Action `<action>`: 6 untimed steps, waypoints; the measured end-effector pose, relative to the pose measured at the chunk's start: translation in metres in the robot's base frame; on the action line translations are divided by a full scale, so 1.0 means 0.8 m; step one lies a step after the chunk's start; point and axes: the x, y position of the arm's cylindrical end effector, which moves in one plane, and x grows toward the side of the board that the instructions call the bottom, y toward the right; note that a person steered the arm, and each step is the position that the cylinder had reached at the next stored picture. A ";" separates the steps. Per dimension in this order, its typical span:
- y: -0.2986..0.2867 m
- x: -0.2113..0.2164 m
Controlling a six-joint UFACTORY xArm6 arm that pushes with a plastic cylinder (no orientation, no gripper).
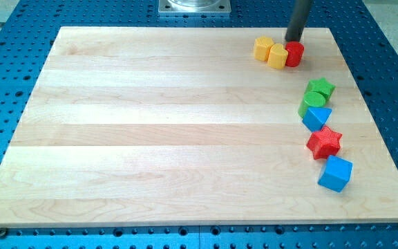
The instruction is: Push the red circle towards the bottom of the board
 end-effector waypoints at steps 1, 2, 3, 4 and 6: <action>0.012 0.096; 0.022 0.095; 0.103 0.083; 0.029 0.113; -0.151 0.251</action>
